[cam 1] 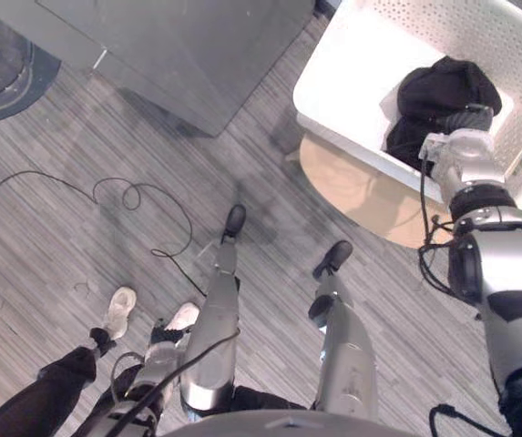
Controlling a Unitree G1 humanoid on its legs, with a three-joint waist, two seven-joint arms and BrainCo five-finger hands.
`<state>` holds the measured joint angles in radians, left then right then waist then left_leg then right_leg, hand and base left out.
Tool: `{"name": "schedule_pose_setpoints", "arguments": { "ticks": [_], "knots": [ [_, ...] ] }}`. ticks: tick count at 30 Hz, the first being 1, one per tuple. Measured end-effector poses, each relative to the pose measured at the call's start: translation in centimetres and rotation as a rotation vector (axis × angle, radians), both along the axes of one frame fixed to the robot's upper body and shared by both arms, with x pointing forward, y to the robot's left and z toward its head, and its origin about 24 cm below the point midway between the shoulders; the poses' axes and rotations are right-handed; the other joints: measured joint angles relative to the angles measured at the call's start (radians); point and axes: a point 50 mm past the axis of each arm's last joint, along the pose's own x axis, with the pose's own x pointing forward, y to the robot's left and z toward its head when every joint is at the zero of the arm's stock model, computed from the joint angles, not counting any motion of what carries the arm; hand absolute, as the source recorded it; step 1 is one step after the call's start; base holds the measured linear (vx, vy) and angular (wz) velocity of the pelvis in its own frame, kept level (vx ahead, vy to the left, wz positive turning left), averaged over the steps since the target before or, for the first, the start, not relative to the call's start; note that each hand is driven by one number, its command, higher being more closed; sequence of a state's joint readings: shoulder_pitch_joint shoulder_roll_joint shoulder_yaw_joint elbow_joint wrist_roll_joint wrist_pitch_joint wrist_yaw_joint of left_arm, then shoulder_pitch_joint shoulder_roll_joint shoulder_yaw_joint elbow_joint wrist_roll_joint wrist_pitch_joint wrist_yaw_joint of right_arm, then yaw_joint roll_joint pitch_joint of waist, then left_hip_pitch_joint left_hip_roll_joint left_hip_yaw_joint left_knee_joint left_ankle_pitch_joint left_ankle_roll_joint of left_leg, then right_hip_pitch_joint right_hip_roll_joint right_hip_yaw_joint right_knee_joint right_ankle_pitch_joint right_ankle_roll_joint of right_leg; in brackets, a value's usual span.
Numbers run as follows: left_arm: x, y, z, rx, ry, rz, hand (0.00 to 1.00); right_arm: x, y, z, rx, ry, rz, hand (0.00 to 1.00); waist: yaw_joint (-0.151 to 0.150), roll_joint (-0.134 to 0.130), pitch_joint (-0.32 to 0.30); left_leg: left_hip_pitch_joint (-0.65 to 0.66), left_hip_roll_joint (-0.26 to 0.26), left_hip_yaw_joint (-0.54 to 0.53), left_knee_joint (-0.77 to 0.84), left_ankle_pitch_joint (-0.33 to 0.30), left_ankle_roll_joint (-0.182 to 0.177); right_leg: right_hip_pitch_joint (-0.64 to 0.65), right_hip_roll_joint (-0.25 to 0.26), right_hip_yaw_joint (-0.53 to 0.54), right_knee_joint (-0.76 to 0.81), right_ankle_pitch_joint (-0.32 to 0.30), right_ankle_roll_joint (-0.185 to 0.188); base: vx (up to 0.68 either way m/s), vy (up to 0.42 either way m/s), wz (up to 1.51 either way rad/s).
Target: Pick up the laundry basket with both hands and put the clothes into the washing machine.
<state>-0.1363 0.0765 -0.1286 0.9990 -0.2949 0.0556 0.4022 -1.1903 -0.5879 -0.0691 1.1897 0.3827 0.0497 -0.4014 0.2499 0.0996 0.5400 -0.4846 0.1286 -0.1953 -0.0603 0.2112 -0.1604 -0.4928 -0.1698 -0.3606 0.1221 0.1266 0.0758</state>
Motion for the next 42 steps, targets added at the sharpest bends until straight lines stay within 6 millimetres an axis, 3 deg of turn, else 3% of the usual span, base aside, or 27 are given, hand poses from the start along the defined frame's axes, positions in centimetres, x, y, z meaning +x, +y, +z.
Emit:
{"name": "schedule_pose_setpoints", "arguments": {
  "ticks": [6,9,10,13,18,20,22,23,25,27,29,31,34,39,42],
  "knots": [
    [-0.3,0.1,-0.1,-0.011,0.020,0.032,0.00,0.4,3.8,3.9,0.464,-0.465,0.083,1.00,-0.003,0.001,-0.001,0.023,0.001,0.019,-0.006,0.003,0.000,0.006,0.000,0.019,0.001,0.008,0.001,-0.01,-0.051,-0.06],
    [-0.5,0.3,-0.3,-0.022,0.034,0.062,0.00,0.4,6.3,4.8,0.616,-0.611,0.147,1.00,-0.011,0.000,-0.001,0.053,0.001,0.030,-0.013,0.003,0.000,0.027,-0.001,0.027,0.002,0.008,0.002,-0.01,-0.056,-0.04],
    [-1.0,0.5,-0.5,-0.027,0.050,0.088,0.00,0.2,8.1,5.1,0.679,-0.668,0.183,1.00,-0.023,0.000,-0.001,0.075,0.001,0.032,-0.015,0.003,0.000,0.046,-0.002,0.029,0.003,0.007,0.002,-0.01,-0.056,0.00],
    [-1.0,0.8,-0.4,-0.045,0.043,0.141,0.00,-0.5,10.1,5.8,0.745,-0.765,0.238,1.00,-0.035,0.000,-0.001,0.099,0.001,0.033,-0.015,0.003,0.000,0.068,-0.002,0.030,0.007,0.005,0.004,-0.03,-0.061,0.04],
    [1.7,1.3,1.5,-0.077,-0.106,0.186,0.00,-2.0,12.8,5.0,0.775,-0.834,0.333,1.00,-0.055,-0.003,-0.003,0.174,-0.003,0.053,-0.016,-0.006,0.005,0.117,-0.015,0.050,0.045,-0.022,0.015,-0.05,-0.035,0.00],
    [2.7,0.9,2.7,-0.111,-0.189,0.189,0.00,-2.9,14.8,4.7,0.752,-0.843,0.421,1.00,-0.084,-0.005,-0.004,0.225,-0.008,0.063,-0.016,-0.012,0.009,0.160,-0.018,0.063,0.046,-0.025,0.019,-0.03,-0.020,-0.08],
    [3.3,0.4,3.8,-0.135,-0.259,0.184,0.00,-3.6,15.7,4.5,0.741,-0.859,0.475,1.00,-0.095,-0.009,-0.007,0.264,-0.008,0.077,-0.016,-0.019,0.010,0.191,-0.017,0.074,0.043,-0.027,0.021,-0.01,-0.011,-0.10],
    [3.6,0.3,4.4,-0.146,-0.301,0.183,0.00,-4.0,16.1,4.1,0.736,-0.858,0.496,1.00,-0.099,-0.011,-0.012,0.293,-0.008,0.086,-0.016,-0.030,0.015,0.217,-0.017,0.079,0.040,-0.030,0.026,0.00,-0.020,-0.13],
    [3.0,0.9,5.7,-0.148,-0.378,0.210,0.00,-4.6,17.6,0.5,0.737,-0.769,0.539,1.00,-0.124,-0.038,-0.147,0.287,-0.007,0.094,-0.016,-0.054,0.010,0.212,-0.016,0.082,0.029,-0.043,0.025,0.06,-0.029,-0.12],
    [3.0,1.8,7.3,-0.145,-0.466,0.250,0.00,-5.2,18.5,-1.9,0.747,-0.695,0.556,1.00,-0.130,-0.057,-0.216,0.318,-0.007,0.116,-0.016,-0.066,0.016,0.232,-0.013,0.099,0.021,-0.047,0.028,0.15,-0.032,-0.20],
    [3.7,2.6,9.9,-0.123,-0.592,0.264,0.00,-6.1,19.4,-3.1,0.733,-0.662,0.615,1.00,-0.145,-0.058,-0.253,0.353,-0.008,0.125,-0.017,-0.077,0.022,0.271,-0.013,0.100,0.004,-0.050,0.031,0.11,-0.016,-0.13],
    [4.6,3.6,13.7,-0.071,-0.769,0.261,0.00,-6.7,20.5,-4.2,0.683,-0.607,0.699,1.00,-0.152,-0.058,-0.304,0.381,-0.010,0.149,-0.017,-0.084,0.022,0.291,-0.013,0.112,-0.012,-0.041,0.032,0.08,0.000,-0.21],
    [5.4,3.6,18.3,-0.011,-0.974,0.221,0.00,-7.2,21.9,-5.4,0.671,-0.536,0.777,1.00,-0.168,-0.056,-0.346,0.415,-0.013,0.172,-0.017,-0.097,0.025,0.330,-0.009,0.130,-0.050,-0.023,0.041,0.07,0.002,-0.16],
    [6.3,2.8,20.3,-0.001,-1.060,0.161,0.00,-7.8,23.5,-7.1,0.674,-0.446,0.860,1.00,-0.190,-0.055,-0.416,0.440,-0.014,0.196,-0.017,-0.107,0.026,0.359,-0.005,0.145,-0.088,-0.006,0.042,0.04,0.006,-0.12],
    [7.1,2.1,21.1,-0.019,-1.088,0.087,0.00,-8.2,24.6,-7.4,0.662,-0.418,0.932,1.00,-0.198,-0.055,-0.423,0.477,-0.012,0.225,-0.018,-0.117,0.028,0.388,0.000,0.165,-0.109,0.005,0.039,-0.02,0.001,-0.24]
  ]
}}
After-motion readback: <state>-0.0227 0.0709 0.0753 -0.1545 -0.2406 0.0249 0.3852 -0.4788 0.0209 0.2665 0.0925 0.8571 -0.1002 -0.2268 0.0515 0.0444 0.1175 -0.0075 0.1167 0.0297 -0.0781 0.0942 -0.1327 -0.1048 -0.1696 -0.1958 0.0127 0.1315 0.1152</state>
